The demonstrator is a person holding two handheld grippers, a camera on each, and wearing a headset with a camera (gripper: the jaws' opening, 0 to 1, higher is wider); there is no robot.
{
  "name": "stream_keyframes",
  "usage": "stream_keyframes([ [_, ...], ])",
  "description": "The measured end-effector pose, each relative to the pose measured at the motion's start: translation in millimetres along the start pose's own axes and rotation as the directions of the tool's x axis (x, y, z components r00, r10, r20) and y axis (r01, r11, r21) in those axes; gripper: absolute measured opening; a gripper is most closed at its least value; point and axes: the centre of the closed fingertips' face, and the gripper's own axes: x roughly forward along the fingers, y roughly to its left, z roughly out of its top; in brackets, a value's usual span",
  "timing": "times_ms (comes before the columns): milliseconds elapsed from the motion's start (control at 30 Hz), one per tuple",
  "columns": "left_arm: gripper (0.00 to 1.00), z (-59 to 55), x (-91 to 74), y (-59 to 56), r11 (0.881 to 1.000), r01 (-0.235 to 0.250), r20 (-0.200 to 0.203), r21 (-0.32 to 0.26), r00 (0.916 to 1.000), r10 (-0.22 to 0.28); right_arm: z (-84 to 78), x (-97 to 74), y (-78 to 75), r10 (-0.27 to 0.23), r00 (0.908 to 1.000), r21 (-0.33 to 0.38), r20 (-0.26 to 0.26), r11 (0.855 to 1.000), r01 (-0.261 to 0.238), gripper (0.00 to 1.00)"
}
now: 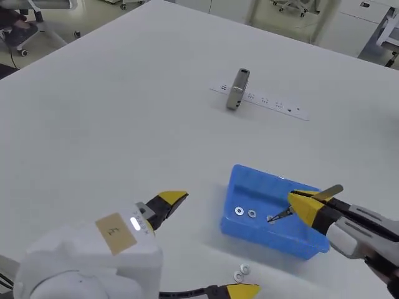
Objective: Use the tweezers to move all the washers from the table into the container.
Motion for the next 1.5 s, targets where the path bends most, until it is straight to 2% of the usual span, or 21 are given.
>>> stream_keyframes([
  [400,0.82,-0.7,-0.3,0.3,1.0,0.0,-0.003,-0.001,1.0,0.0,-11.9,14.5,-24.1,-0.048,0.9976,0.017,-0.05,0.999,0.049,0.02],
  [667,0.82,-1.0,-0.1,-0.3,1.0,0.003,-0.005,0.0,1.0,-0.003,-22.1,23.0,-33.5,-0.052,0.9943,0.013,-0.093,0.998,0.053,0.02],
  [800,0.82,-1.0,0.1,-0.6,1.0,0.005,-0.005,0.0,1.0,-0.005,-26.6,27.0,-37.1,-0.054,0.9925,0.006,-0.11,0.998,0.055,0.02],
  [900,0.82,-1.3,0.3,-0.7,1.0,0.005,-0.006,-0.001,1.0,-0.005,-34.5,30.7,-42.7,-0.062,0.9873,-0.031,-0.146,0.998,0.058,0.02],
  [1500,0.82,-2.2,0.5,-1.2,1.0,0.007,-0.01,0.001,0.9999,-0.007,-44.1,39.0,-49.4,-0.08,0.9784,-0.056,-0.191,0.996,0.07,0.02],
])
